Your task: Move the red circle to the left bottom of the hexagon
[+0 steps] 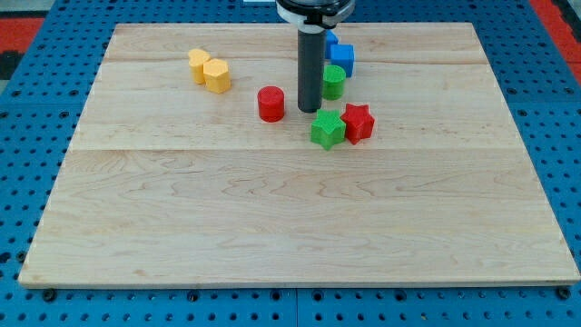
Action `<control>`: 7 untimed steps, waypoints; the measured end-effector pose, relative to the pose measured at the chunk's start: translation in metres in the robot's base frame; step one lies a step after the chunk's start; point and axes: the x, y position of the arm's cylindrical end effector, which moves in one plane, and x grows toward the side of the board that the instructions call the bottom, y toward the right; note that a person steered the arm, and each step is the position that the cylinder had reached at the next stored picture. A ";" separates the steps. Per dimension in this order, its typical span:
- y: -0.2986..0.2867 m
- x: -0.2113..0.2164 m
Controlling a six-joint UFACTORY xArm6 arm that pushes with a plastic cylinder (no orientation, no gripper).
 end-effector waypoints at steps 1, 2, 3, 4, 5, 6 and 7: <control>-0.009 0.000; -0.056 0.000; -0.106 0.000; -0.127 0.000; -0.125 0.011; -0.115 0.063; -0.071 0.095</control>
